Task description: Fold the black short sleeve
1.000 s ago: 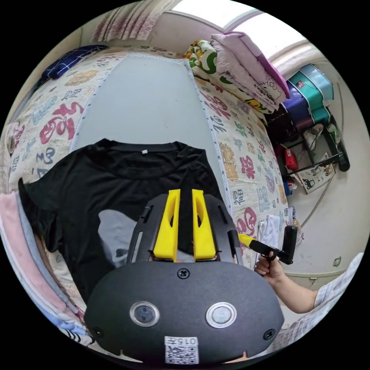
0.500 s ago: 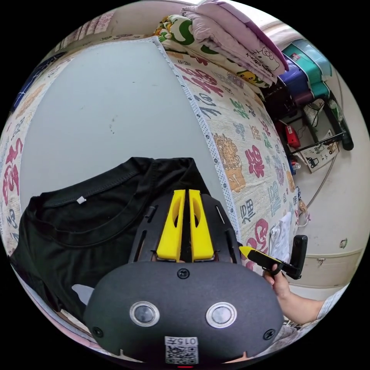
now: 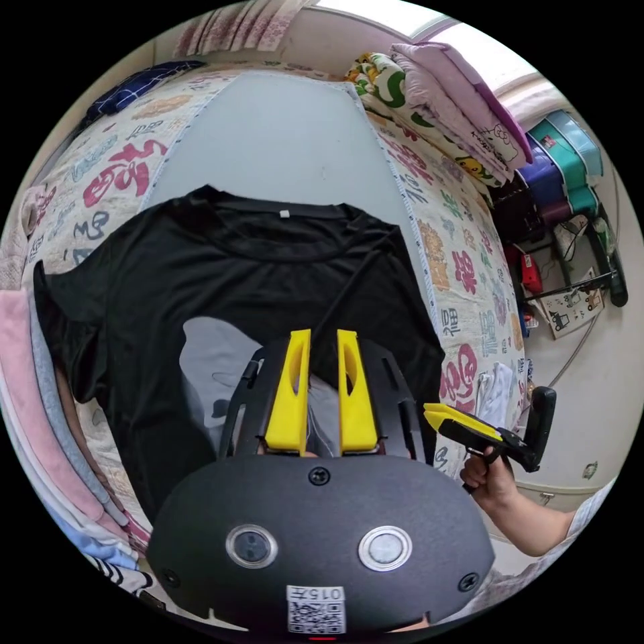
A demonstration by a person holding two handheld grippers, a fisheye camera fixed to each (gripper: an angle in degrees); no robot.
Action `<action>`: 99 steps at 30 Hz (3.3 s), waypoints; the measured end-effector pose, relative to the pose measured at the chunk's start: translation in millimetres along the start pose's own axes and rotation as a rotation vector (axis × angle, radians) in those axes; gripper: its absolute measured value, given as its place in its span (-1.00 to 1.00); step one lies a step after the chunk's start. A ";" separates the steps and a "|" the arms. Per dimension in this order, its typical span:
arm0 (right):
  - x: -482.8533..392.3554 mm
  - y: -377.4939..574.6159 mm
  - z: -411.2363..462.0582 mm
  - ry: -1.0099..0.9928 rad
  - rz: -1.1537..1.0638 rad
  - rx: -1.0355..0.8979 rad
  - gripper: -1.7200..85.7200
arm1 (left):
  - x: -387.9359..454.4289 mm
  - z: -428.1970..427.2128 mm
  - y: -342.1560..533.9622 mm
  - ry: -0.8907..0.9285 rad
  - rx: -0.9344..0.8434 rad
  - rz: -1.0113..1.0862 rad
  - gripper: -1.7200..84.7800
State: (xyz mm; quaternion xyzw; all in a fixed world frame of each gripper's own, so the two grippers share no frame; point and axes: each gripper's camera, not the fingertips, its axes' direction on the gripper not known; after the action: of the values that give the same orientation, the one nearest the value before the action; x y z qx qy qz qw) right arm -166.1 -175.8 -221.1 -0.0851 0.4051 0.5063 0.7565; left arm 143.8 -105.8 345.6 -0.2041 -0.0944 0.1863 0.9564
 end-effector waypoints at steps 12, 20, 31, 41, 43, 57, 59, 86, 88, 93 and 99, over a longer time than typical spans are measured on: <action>125.5 76.2 64.7 0.178 -0.008 -0.020 -0.95 | -30.9 7.2 55.4 -0.007 -0.024 0.051 -0.97; 229.8 124.2 87.0 0.206 -0.026 -0.055 -0.96 | -64.4 7.7 105.7 0.001 -0.048 0.031 -0.97; 388.0 193.4 88.3 0.200 -0.084 -0.133 -0.84 | -128.2 -49.8 222.6 0.020 0.125 -0.142 -0.94; 385.7 170.1 124.4 0.147 -0.376 -0.127 -0.85 | -252.7 -116.8 302.5 -0.196 0.318 -0.428 -0.77; 370.7 150.2 160.4 0.123 -0.453 -0.141 -0.85 | -255.9 -115.8 286.3 -0.231 0.307 -0.320 -0.77; 341.4 54.9 393.9 0.051 -0.576 -0.302 -0.70 | -316.9 -85.1 294.5 -0.160 0.257 -0.273 -0.96; 342.4 50.0 412.0 0.100 -0.616 -0.296 -0.72 | -314.3 -92.5 304.5 -0.145 0.281 -0.266 -0.97; 679.3 20.4 244.5 0.367 -0.094 -0.078 -0.96 | -214.6 -71.7 310.3 0.049 0.156 0.247 -0.98; 690.3 12.3 243.4 0.376 -0.053 -0.092 -0.96 | -206.3 -60.4 300.3 0.044 0.084 0.294 -0.98; 683.7 -4.5 229.5 0.313 -0.059 -0.058 -0.93 | -184.8 -65.9 282.0 -0.011 0.057 0.403 -0.97; 642.9 -30.2 247.2 0.271 -0.146 -0.079 -0.81 | -180.0 -58.8 235.4 -0.078 0.055 0.347 -0.89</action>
State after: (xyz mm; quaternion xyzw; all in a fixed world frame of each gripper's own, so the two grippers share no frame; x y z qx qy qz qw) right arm 91.6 391.2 -516.7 -0.2116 0.4761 0.4492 0.7258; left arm -80.2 1.6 173.8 -0.1838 -0.0899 0.3587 0.9108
